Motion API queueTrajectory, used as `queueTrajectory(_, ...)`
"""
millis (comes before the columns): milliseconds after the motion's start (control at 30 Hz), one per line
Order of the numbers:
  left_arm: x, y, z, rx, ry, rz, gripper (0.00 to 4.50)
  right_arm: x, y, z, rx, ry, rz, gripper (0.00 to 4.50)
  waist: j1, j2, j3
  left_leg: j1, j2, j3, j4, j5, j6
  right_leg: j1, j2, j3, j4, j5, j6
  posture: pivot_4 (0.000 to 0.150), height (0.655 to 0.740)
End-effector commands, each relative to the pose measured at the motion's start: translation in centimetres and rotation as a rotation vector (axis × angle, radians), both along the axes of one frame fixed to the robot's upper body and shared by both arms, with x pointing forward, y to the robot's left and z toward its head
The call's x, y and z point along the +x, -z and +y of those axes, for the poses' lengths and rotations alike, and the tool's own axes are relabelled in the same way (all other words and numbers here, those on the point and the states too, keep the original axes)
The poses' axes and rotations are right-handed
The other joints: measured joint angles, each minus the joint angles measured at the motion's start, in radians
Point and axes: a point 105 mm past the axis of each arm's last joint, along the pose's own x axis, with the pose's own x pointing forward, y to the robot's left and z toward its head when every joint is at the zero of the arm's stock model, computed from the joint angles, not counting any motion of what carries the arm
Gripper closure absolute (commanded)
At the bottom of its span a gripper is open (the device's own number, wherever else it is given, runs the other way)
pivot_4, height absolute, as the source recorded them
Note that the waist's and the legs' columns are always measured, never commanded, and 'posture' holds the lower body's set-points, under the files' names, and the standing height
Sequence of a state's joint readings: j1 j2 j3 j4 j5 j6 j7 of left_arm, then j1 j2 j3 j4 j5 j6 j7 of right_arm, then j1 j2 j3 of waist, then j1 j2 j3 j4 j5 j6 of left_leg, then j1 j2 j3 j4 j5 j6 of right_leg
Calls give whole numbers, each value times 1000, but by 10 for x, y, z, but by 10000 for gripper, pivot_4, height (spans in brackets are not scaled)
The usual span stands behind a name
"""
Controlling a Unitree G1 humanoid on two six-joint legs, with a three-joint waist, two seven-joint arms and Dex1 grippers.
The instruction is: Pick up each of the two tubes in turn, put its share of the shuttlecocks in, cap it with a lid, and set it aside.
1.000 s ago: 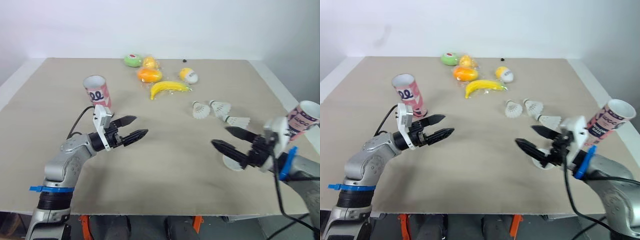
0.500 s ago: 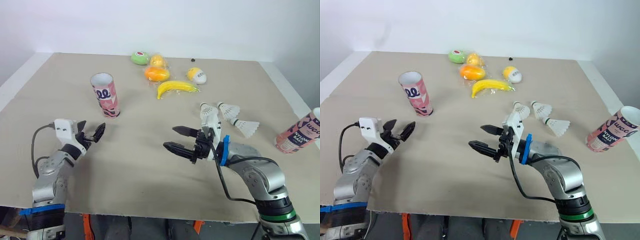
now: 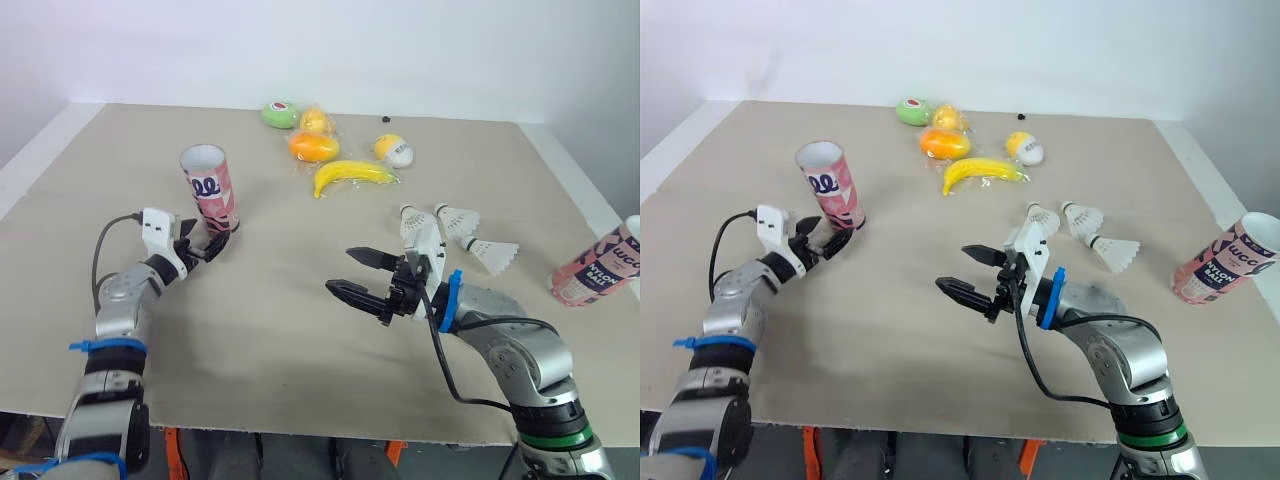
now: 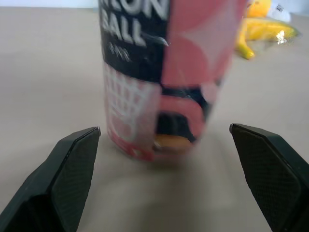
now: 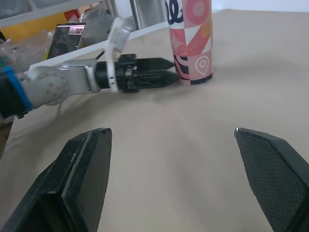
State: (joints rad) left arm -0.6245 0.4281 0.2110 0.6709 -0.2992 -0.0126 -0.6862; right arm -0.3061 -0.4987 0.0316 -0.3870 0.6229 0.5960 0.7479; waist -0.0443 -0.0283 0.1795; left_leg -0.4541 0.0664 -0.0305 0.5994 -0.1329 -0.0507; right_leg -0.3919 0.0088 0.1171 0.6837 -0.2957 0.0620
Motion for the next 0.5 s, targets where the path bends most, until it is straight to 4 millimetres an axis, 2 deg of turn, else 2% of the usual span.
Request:
queueTrajectory(33, 14, -17, 6, 15, -15, -48, 0, -5, -15, -5, 6, 29, -63, 1332, 0, 0, 0, 0, 0, 0, 0, 0, 0, 0, 0, -1, 0, 0, 0, 1500, 7400)
queueTrajectory(300, 25, -18, -18, 15, 81, -38, 0, -7, -20, -7, -3, 50, -80, 1332, 0, 0, 0, -1, 0, -1, 0, 0, 0, 0, 0, -1, 0, 0, 0, 1500, 7400)
queueTrajectory(500, 37, -32, -31, 11, 70, -58, 0, -9, -24, -9, -12, 57, -92, 1332, 0, 0, 0, -1, 0, -2, 1, 0, 0, 0, 0, -2, 0, 0, 0, 1500, 7400)
